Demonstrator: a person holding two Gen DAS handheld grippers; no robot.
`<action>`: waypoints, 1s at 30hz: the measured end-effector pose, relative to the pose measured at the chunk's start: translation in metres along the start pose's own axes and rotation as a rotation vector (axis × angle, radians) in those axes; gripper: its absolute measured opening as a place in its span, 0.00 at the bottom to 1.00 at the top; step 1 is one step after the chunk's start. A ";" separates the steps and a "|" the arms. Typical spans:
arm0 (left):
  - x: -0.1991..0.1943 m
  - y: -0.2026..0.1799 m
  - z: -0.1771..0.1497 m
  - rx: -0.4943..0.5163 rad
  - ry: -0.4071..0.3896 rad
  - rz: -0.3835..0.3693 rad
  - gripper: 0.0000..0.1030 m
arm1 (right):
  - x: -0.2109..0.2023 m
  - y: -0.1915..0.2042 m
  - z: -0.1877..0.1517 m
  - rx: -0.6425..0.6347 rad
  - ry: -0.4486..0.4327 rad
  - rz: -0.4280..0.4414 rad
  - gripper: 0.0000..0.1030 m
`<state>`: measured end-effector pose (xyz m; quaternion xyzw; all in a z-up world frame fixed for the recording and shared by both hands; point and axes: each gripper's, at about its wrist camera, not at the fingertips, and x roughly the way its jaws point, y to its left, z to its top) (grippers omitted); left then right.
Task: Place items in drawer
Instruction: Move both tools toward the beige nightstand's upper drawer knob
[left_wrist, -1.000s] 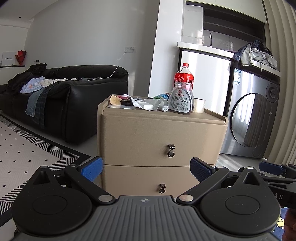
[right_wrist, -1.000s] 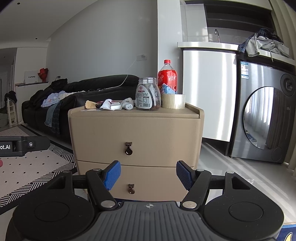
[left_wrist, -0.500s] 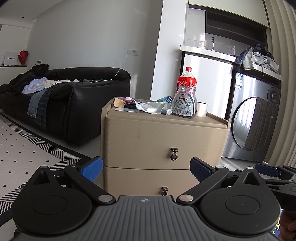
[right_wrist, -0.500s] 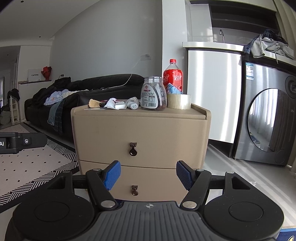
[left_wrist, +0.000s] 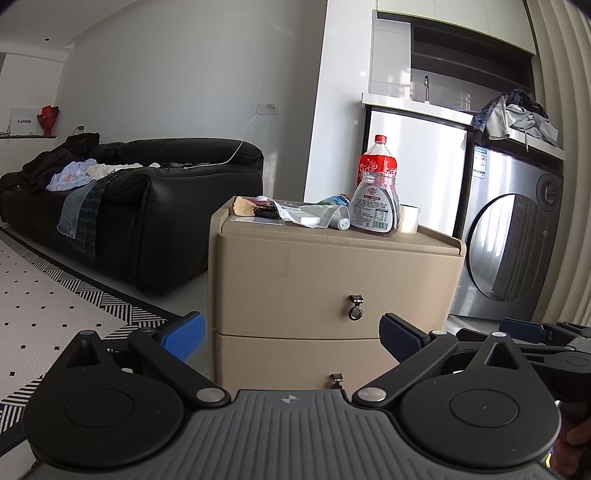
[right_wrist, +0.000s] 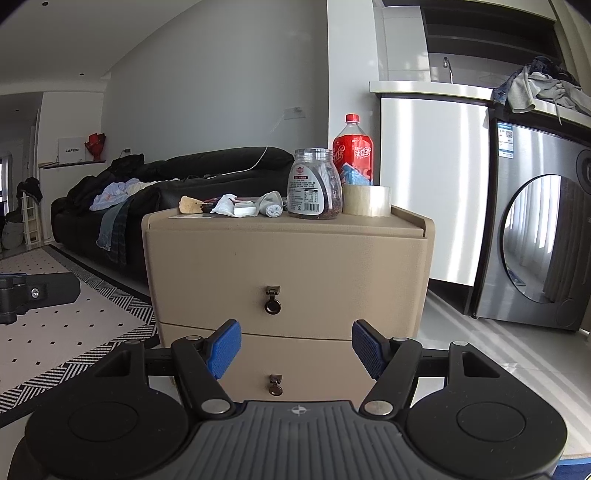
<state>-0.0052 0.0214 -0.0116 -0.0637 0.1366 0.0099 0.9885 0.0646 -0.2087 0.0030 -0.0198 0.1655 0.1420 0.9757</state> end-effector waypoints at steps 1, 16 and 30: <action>0.000 0.001 0.000 -0.005 -0.002 0.000 1.00 | 0.002 0.001 0.000 -0.003 -0.002 0.002 0.68; 0.006 0.014 -0.004 -0.031 -0.011 0.005 1.00 | 0.052 0.010 -0.002 -0.035 -0.007 -0.003 0.68; 0.012 0.015 -0.011 -0.028 -0.004 -0.002 1.00 | 0.095 0.017 0.006 -0.044 -0.028 0.015 0.63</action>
